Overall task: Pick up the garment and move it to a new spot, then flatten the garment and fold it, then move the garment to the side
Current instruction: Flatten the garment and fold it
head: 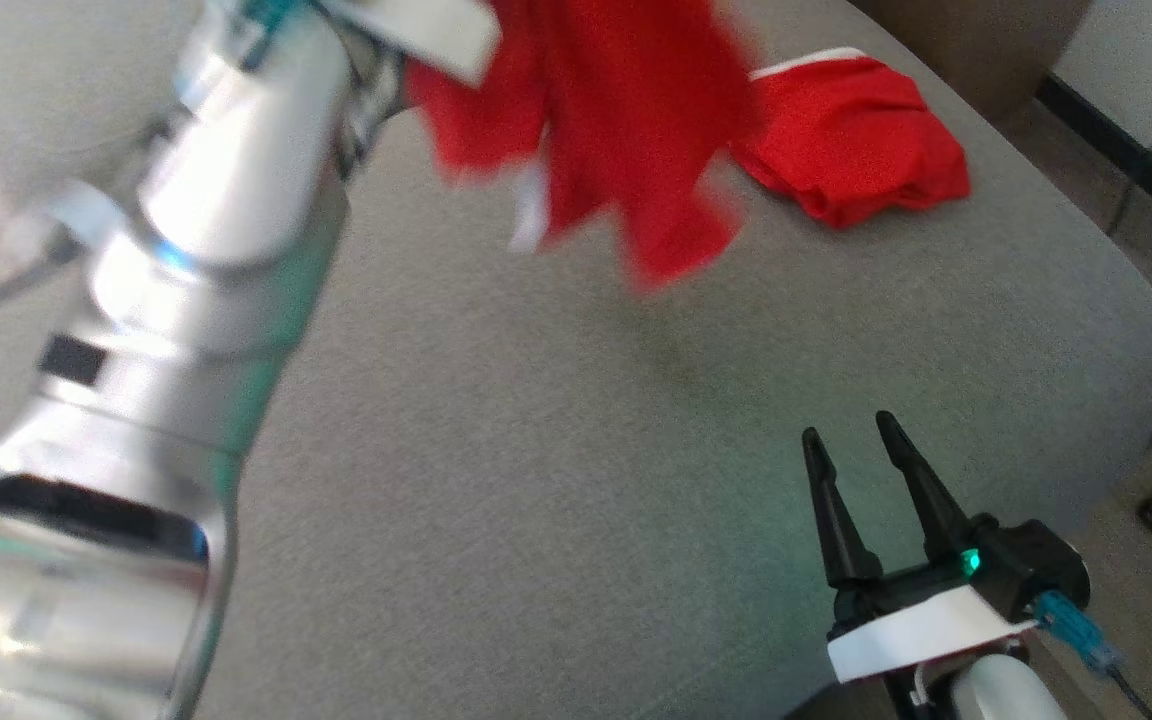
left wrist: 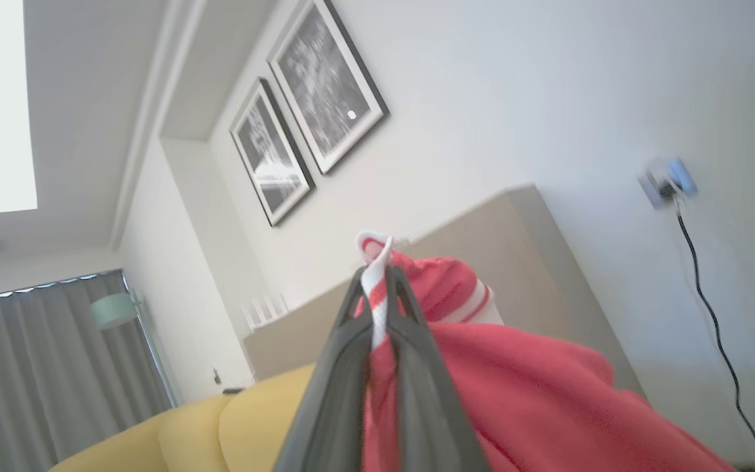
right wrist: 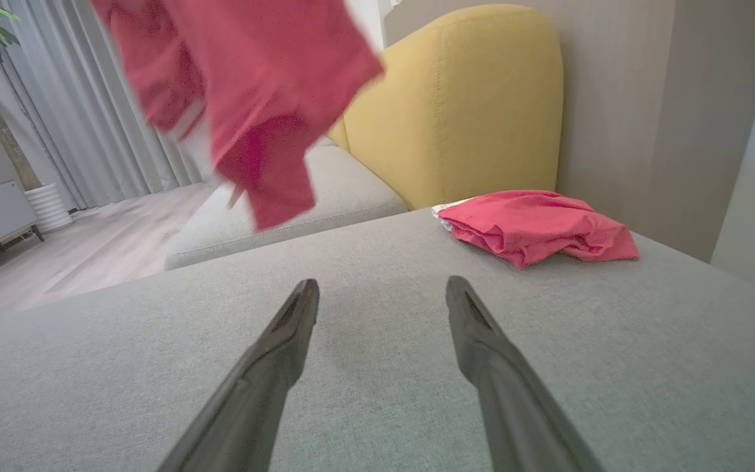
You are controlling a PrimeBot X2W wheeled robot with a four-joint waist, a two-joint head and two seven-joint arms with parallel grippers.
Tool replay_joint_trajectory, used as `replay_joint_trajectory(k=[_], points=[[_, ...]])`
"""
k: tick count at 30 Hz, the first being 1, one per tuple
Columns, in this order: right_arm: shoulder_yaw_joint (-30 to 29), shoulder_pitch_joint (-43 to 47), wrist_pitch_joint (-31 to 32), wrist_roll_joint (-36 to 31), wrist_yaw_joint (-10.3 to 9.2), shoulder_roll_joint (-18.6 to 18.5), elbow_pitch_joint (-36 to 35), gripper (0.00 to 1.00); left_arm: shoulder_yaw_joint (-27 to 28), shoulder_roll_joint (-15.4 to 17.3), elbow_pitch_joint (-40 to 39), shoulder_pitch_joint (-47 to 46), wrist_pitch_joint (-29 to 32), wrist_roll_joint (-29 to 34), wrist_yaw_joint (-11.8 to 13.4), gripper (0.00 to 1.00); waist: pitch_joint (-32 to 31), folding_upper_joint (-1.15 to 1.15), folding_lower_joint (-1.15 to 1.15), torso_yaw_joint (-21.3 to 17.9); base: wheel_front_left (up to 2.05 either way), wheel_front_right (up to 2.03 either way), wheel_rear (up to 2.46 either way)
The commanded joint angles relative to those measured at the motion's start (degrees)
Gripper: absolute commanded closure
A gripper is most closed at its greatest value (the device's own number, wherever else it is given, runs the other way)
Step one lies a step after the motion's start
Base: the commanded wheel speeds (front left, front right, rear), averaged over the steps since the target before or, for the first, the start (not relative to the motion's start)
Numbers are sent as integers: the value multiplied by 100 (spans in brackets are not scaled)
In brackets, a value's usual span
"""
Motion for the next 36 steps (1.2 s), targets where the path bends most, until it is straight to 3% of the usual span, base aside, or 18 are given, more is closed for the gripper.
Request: replay_joint_trajectory(k=[1, 5, 9, 17, 18, 19, 24, 28, 33, 35, 36], points=[[97, -41, -22, 15, 39, -24, -196, 0, 285, 200, -167, -128, -21, -178, -47, 100, -98, 0, 0, 164, 0, 0, 0], [-73, 45, -22, -65, 39, -24, -256, 0, 726, 126, -334, 416, -21, -945, -280, 100, -191, 0, 0, 606, 0, 0, 0], [-259, 137, -22, -124, 39, -24, -331, 0, 859, 108, -781, 1883, -21, -1404, -395, 100, -158, 0, 0, 1109, 0, 0, 0], [-299, 91, -22, -208, 39, -26, -376, 0, 1082, -24, -836, 5296, -21, -1742, -210, 100, -13, 0, 0, 1689, 0, 0, 0], [-306, 82, -22, -209, 39, -31, -376, 0, 1073, -38, -857, 5541, -21, -1713, -175, 56, -14, 0, 0, 1725, 0, 0, 0], [-322, 81, -22, -207, 39, -36, -376, 0, 1110, -55, -910, 5760, -21, -1772, -136, 0, -21, 0, 0, 1763, 0, 0, 0], [-354, 142, -22, -208, 39, -64, -375, 0, 1132, -30, -1586, 6325, -22, -1610, 140, 0, -38, 0, 0, 1918, 0, 0, 0], [-283, 141, -22, -201, 39, -73, -374, 0, 1298, 525, -2268, 6133, 156, -1337, 321, 0, 18, 0, 0, 1951, 0, 0, 0], [-199, 31, -22, -166, 39, -121, -383, 0, 1295, 1466, -2922, 5201, 1134, -1056, -62, 0, 211, 0, 0, 1901, 0, 0, 0], [-182, -9, -22, -155, 39, -137, -387, 0, 1241, 1607, -2973, 4967, 1388, -1024, -171, 0, 272, 0, 0, 1882, 0, 0, 0], [-150, -93, -22, -146, 39, -166, -376, 0, 983, 1926, -3003, 4513, 1941, -883, -382, 0, 380, 0, 0, 1817, 0, 0, 0]])
